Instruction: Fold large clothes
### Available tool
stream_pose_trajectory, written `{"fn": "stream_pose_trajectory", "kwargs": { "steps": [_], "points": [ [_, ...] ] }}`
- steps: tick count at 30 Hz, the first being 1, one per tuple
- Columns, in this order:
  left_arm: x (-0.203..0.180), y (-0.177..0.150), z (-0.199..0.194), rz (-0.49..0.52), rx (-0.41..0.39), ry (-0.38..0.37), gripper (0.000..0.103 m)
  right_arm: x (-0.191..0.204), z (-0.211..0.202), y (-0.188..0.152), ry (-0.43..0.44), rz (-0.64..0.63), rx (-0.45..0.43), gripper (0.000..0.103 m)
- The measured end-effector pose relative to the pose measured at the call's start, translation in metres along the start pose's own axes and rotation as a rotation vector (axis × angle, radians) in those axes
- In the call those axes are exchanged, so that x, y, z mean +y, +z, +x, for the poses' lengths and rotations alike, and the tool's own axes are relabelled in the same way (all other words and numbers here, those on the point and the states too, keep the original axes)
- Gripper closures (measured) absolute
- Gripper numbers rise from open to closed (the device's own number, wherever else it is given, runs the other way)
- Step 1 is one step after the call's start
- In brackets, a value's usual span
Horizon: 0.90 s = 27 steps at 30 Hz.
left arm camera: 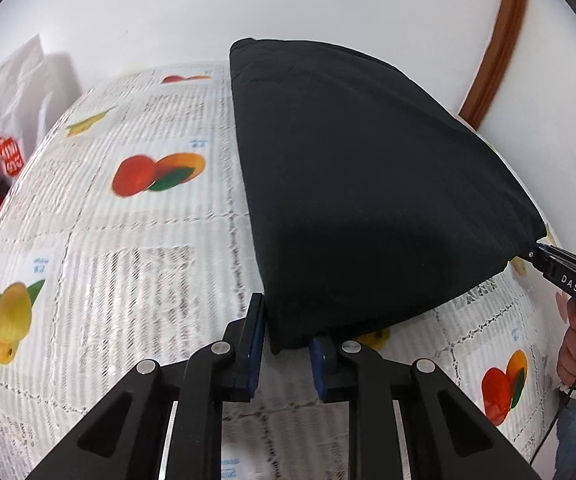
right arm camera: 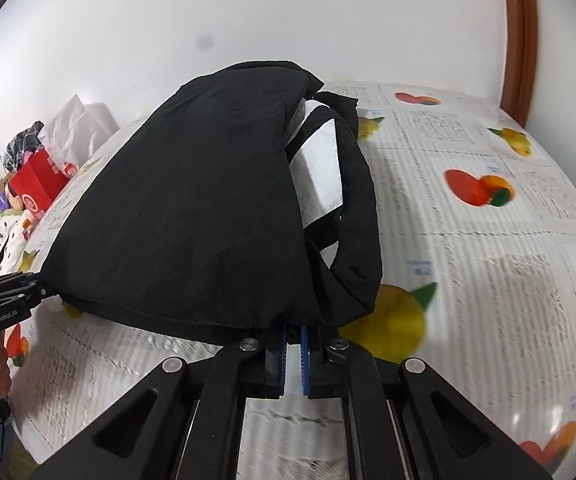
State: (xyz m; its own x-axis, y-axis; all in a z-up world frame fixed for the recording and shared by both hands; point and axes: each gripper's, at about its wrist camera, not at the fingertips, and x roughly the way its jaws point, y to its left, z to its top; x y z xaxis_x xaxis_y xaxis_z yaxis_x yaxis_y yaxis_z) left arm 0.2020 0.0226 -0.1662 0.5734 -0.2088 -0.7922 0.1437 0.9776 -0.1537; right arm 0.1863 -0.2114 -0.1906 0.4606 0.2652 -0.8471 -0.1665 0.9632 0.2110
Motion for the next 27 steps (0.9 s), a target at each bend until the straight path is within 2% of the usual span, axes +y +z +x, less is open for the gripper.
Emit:
{"fn": "stream_pose_trajectory", "kwargs": {
  "steps": [9,12,14,18,23,27],
  "points": [
    [0.008,-0.015,-0.016,0.018,0.007,-0.003,0.081,-0.005,-0.021,-0.008,-0.027,0.008,0.022,0.091],
    [0.020,-0.017,-0.022,-0.003,-0.004,0.001,0.070,-0.005,-0.039,-0.007,-0.054,0.001,0.000,0.089],
    [0.023,-0.017,-0.027,-0.018,-0.020,0.016,0.054,-0.003,-0.049,-0.005,-0.064,0.006,-0.017,0.087],
    [0.019,-0.020,-0.048,-0.012,-0.057,0.030,0.050,0.005,-0.066,-0.003,-0.094,0.027,-0.048,0.082],
    [0.011,-0.022,-0.073,-0.007,-0.107,0.042,0.040,0.023,-0.093,-0.004,-0.132,0.042,-0.093,0.062],
    [0.002,-0.027,-0.095,-0.003,-0.154,0.057,0.029,0.034,-0.116,-0.008,-0.156,0.065,-0.126,0.053]
  ]
}}
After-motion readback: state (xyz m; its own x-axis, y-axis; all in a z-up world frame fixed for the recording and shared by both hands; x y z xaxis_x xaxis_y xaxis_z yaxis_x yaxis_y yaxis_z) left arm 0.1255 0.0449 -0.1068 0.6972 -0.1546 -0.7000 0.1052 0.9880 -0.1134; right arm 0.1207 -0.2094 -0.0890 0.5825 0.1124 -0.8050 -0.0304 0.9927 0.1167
